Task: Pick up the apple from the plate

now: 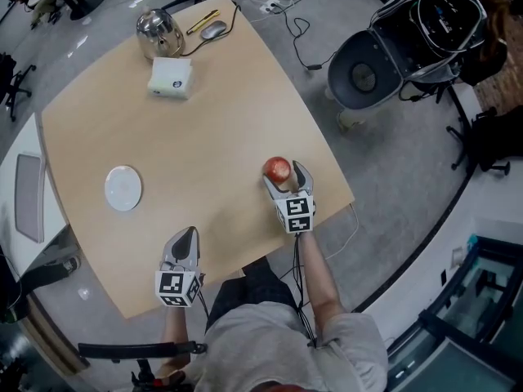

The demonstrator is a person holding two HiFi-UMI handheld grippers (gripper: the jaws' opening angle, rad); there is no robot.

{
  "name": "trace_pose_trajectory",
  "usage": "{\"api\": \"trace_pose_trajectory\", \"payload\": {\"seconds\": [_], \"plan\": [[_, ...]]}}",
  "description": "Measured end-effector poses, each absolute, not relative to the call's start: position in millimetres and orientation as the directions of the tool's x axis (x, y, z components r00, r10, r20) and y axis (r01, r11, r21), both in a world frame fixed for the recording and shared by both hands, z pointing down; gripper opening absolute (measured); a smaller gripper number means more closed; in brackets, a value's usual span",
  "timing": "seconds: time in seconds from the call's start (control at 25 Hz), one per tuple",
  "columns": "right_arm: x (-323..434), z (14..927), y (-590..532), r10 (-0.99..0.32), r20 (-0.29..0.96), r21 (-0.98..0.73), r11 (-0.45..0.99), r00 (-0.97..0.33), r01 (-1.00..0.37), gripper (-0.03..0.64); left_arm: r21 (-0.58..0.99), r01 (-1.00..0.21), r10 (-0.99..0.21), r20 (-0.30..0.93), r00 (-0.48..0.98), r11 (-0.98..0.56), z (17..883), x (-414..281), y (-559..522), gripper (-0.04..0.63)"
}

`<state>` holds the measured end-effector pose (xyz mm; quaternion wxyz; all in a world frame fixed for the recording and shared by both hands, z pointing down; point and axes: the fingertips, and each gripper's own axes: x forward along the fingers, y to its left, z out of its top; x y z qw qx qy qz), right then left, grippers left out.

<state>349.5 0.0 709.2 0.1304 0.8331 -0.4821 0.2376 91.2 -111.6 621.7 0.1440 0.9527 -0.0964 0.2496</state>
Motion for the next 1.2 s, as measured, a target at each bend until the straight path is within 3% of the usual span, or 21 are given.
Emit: {"api": "trace_pose_trajectory", "payload": {"seconds": [0.28,0.8,1.2], "plan": [[343.1,693.4,8.6,-0.755,0.503,-0.011,-0.491,0.420,-0.871,0.382,0.210,-0.253,-0.127,0.477,0.870,-0.944,607.9,87.9,-104.0,0.020],[325.5,630.8,28.9,-0.793,0.410,0.014,-0.488,0.450,-0.873,0.266,0.169,-0.261,-0.175,0.403,0.898,-0.951,564.0,77.1,-94.8,0.020],[295.4,597.4,33.9,-0.821,0.362,0.022,-0.466,0.441,-0.885,0.215,0.131,-0.286,-0.226,0.349,0.910,-0.949,540.3,53.0,-94.5,0.020]]}}
